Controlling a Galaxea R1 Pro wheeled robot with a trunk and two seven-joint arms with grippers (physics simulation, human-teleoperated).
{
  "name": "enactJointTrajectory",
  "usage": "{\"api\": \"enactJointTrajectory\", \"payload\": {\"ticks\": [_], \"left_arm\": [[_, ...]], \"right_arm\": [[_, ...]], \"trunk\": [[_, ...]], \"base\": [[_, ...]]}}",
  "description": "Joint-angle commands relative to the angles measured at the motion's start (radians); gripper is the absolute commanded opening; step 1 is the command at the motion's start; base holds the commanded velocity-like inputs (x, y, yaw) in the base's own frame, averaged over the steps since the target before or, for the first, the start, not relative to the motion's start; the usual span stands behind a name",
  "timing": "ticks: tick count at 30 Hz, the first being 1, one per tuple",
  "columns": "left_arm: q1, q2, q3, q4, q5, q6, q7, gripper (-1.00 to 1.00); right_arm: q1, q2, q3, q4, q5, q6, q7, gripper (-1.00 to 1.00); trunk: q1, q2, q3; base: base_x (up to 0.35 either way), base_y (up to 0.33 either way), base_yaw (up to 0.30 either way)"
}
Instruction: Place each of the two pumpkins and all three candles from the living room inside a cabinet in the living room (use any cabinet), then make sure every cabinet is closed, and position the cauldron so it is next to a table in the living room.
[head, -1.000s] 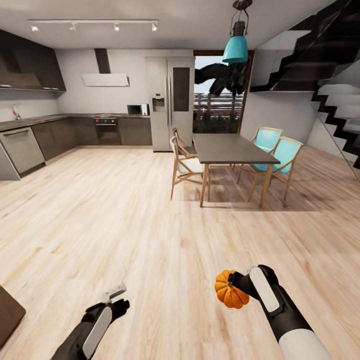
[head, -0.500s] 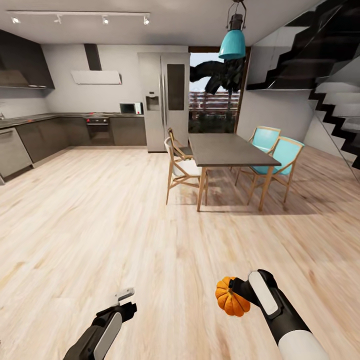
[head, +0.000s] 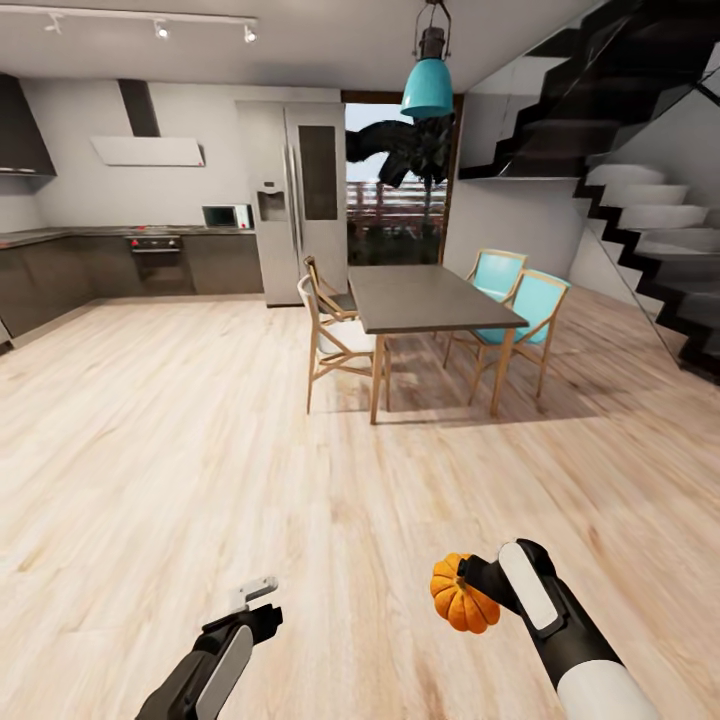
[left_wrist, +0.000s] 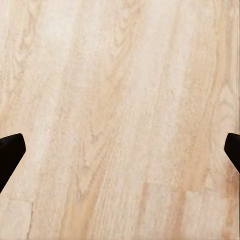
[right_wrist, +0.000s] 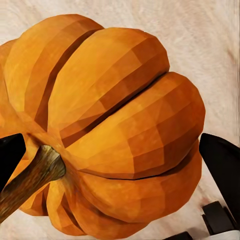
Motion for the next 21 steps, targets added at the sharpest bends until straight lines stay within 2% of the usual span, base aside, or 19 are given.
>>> {"api": "enactJointTrajectory", "payload": {"ticks": [1,21], "left_arm": [[0.0,0.001,-0.003,-0.002,0.011,0.002,0.01,1.0],[0.0,0.001,-0.005,-0.013,0.011,0.002,0.01,1.0]], "right_arm": [[-0.001,0.0,0.0,-0.001,-0.012,0.001,-0.01,-1.0],[-0.001,-0.001,-0.001,0.001,-0.013,0.001,-0.009,-1.0]], "trunk": [[0.0,-0.001,-0.001],[0.0,-0.001,-0.001]], "base": [[0.0,0.0,-0.277],[0.0,0.0,-0.281]]}}
